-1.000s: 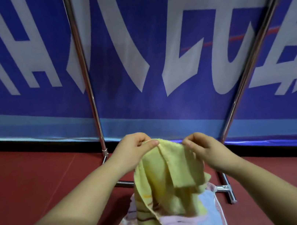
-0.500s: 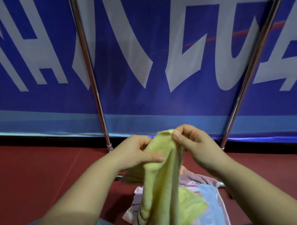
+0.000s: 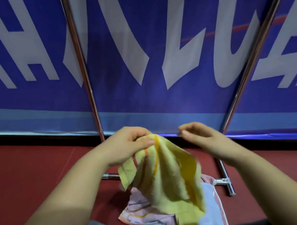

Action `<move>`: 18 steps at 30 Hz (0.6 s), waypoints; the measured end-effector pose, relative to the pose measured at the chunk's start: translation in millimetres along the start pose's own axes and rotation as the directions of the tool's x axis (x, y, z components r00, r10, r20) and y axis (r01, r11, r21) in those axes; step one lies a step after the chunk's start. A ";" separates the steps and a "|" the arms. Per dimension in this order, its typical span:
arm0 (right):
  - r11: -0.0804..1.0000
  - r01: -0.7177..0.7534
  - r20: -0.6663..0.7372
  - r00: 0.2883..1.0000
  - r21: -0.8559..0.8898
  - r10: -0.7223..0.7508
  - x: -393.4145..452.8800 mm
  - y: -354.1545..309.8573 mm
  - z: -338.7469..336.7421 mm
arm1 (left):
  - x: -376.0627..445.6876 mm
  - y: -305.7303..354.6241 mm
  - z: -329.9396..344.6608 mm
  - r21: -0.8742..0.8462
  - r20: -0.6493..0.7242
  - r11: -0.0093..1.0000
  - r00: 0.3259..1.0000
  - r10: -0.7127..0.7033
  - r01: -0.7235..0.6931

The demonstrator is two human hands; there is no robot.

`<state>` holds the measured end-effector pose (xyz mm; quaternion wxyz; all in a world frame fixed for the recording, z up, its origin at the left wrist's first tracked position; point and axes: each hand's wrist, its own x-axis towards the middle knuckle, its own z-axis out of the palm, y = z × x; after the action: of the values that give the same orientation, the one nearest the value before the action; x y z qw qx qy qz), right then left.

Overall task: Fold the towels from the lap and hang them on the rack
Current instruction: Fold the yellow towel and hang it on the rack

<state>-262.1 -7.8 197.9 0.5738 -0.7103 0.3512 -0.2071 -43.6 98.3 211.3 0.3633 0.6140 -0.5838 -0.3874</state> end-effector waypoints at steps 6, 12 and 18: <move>0.982 0.020 0.217 0.974 0.185 -0.061 8.2 2.0 38.6 | 5.0 11.4 13.8 0.252 -0.078 0.966 0.994 0.078 -0.056; 0.974 0.091 0.124 0.985 0.209 -0.119 14.4 -0.1 23.7 | 3.2 -5.5 -9.6 0.342 -0.115 0.934 0.991 -0.071 0.106; 0.998 0.065 0.132 0.989 -0.021 -0.061 11.2 0.0 -2.8 | -0.3 -10.3 -22.6 -0.109 -0.117 0.990 0.988 -0.099 0.086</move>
<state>-256.6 -17.9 197.4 0.5797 -0.7404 0.2927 -0.1735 -18.8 99.0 211.9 0.4112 0.6433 -0.5106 -0.3955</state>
